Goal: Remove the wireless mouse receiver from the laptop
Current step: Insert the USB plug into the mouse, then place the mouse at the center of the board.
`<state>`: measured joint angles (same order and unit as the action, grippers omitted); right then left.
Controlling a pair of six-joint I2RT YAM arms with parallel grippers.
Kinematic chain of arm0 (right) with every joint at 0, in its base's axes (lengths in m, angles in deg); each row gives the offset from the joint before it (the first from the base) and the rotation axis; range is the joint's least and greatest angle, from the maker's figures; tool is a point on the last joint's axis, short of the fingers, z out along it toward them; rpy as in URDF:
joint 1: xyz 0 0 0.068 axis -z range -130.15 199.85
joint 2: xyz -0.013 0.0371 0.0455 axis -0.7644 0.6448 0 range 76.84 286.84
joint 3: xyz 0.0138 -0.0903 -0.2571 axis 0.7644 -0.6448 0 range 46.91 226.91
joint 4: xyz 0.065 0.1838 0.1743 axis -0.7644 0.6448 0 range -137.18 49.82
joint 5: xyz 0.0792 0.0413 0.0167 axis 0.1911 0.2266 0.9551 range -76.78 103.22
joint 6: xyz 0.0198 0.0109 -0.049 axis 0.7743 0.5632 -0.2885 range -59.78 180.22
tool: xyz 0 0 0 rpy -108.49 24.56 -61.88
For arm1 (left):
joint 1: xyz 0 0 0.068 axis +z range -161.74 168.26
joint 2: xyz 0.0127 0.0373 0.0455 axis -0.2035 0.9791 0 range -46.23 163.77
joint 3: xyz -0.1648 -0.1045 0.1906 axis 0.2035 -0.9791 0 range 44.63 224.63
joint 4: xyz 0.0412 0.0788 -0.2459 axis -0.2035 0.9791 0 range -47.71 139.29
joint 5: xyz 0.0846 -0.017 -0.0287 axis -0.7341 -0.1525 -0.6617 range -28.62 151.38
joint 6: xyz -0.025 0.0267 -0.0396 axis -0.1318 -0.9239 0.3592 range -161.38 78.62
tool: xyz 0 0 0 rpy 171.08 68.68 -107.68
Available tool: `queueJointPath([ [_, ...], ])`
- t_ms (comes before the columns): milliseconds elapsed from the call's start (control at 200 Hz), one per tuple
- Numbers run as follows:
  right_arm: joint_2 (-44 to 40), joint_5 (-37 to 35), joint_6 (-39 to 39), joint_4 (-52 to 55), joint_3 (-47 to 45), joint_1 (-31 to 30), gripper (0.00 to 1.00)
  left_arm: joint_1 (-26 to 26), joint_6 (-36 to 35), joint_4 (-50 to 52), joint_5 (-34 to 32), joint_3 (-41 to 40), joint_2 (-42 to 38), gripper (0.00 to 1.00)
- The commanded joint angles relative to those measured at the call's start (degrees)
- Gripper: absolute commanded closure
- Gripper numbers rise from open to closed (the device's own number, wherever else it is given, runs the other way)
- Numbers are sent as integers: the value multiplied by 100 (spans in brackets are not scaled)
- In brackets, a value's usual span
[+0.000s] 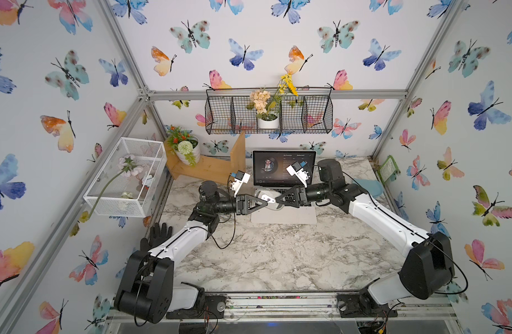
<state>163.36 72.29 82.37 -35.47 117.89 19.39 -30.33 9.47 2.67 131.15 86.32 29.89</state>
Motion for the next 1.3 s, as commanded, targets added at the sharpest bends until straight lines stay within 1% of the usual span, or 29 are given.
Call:
queueJointPath([
  [0, 23, -104, 149, -125, 12, -30, 41, -48, -14, -225, 98, 191, -165, 87],
  [35, 15, -115, 149, -105, 4, -30, 43, -57, -14, -226, 97, 205, -172, 88],
  [120, -19, -113, 111, -13, -5, -31, 55, -56, -13, -228, 80, 242, -188, 88],
  [145, -36, -115, 105, -2, -18, -30, 57, -55, -18, -223, 57, 260, -194, 88],
  [295, -105, -14, 88, 71, -58, -33, 58, -55, -62, -237, -59, 330, -205, 88],
  [320, -116, -10, 75, 80, -66, -35, 59, -53, -66, -255, -80, 331, -201, 87],
  [365, -134, 8, 70, 91, -76, -35, 65, -56, -66, -283, -112, 331, -187, 87],
  [450, -166, -44, 66, 128, -76, -30, 71, -57, -42, -349, -144, 331, -150, 87],
  [526, -186, -53, 61, 124, -84, -31, 73, -57, -31, -380, -209, 339, -156, 84],
  [626, -190, -36, 83, 83, -101, -30, 76, -57, -31, -400, -241, 379, -181, 83],
  [681, -180, 19, 125, 27, -102, -30, 77, -57, -31, -396, -275, 392, -194, 80],
  [726, -171, 26, 147, 7, -93, -30, 78, -57, -31, -398, -289, 401, -210, 77],
  [756, -171, 34, 157, -1, -93, -30, 78, -57, -31, -397, -302, 401, -220, 72],
  [821, -184, 19, 166, -12, -84, -30, 78, -50, -47, -330, -357, 402, -242, 55],
  [906, -214, -4, 201, -50, -73, -30, 79, -57, -75, -297, -439, 360, -285, 37],
  [916, -221, -19, 208, -51, -68, -30, 79, -50, -82, -294, -443, 353, -289, 33],
  [936, -230, -53, 217, -46, -67, -30, 79, -48, -99, -282, -467, 344, -303, 30],
  [1081, -319, -308, 245, -74, -84, -30, 80, -31, -449, 180, -600, 366, -368, 18],
  [1151, -361, -424, 204, -43, -69, -17, 81, 25, -638, 482, -704, 353, -378, 10],
  [1241, -437, -815, 8, 215, -19, 42, 82, 175, -1090, 1225, -954, 340, -407, 6],
  [1296, -491, -1205, -138, 467, 19, 118, 83, 341, -1392, 1761, -1179, 319, -436, 3],
])
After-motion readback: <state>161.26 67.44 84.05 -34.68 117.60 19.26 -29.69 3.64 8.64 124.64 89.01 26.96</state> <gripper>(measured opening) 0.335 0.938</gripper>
